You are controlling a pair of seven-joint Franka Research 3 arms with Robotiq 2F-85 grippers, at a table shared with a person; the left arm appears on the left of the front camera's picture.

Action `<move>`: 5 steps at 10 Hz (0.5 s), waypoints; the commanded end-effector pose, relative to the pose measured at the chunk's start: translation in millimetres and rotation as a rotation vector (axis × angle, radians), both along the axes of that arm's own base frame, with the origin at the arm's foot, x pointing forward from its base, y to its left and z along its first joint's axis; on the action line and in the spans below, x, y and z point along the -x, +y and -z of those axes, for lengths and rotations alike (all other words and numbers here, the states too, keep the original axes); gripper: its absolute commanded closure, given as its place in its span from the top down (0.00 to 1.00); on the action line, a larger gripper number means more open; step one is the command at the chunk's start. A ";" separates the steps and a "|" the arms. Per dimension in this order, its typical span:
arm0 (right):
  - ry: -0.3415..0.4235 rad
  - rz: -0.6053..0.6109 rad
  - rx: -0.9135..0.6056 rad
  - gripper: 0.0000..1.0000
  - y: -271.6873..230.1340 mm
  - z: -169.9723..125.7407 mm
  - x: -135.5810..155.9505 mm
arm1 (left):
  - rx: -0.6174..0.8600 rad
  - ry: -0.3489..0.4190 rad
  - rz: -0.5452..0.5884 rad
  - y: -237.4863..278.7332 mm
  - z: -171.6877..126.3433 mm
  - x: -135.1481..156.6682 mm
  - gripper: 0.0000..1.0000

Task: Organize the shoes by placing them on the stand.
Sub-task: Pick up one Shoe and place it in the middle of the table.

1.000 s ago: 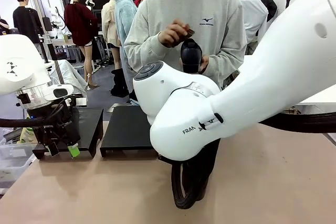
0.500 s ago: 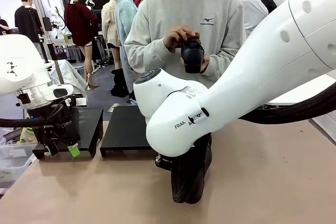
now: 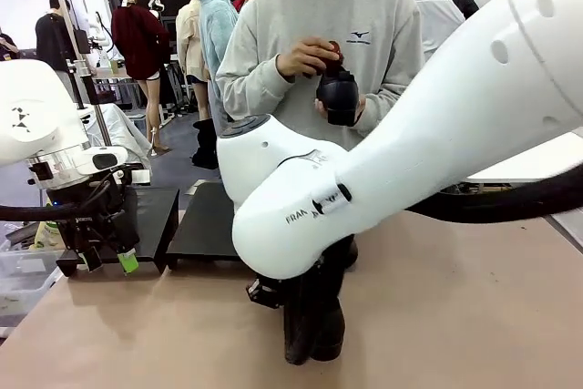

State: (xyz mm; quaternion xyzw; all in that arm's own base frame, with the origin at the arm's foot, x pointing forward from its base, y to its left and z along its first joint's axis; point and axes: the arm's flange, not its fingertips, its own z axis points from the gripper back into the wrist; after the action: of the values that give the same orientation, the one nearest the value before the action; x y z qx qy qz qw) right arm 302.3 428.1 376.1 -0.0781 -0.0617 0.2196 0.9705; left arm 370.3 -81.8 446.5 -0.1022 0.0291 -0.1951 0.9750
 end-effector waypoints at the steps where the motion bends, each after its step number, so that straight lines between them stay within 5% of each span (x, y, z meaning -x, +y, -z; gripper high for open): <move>1: -0.151 0.070 0.059 0.00 -11.9 -11.2 8.8 | 0.022 0.009 -0.005 0.1 -1.2 1.2 1.00; 5: -0.149 0.177 0.041 0.00 -18.9 -17.0 10.4 | 0.022 0.009 -0.005 0.1 -1.2 1.2 1.00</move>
State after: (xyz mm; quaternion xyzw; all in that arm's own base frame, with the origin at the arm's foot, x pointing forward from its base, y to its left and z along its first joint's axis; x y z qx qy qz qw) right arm 295.8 405.8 395.4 -0.1143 -0.1177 0.1413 0.9763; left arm 370.3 -81.8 446.6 -0.1022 0.0290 -0.1950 0.9750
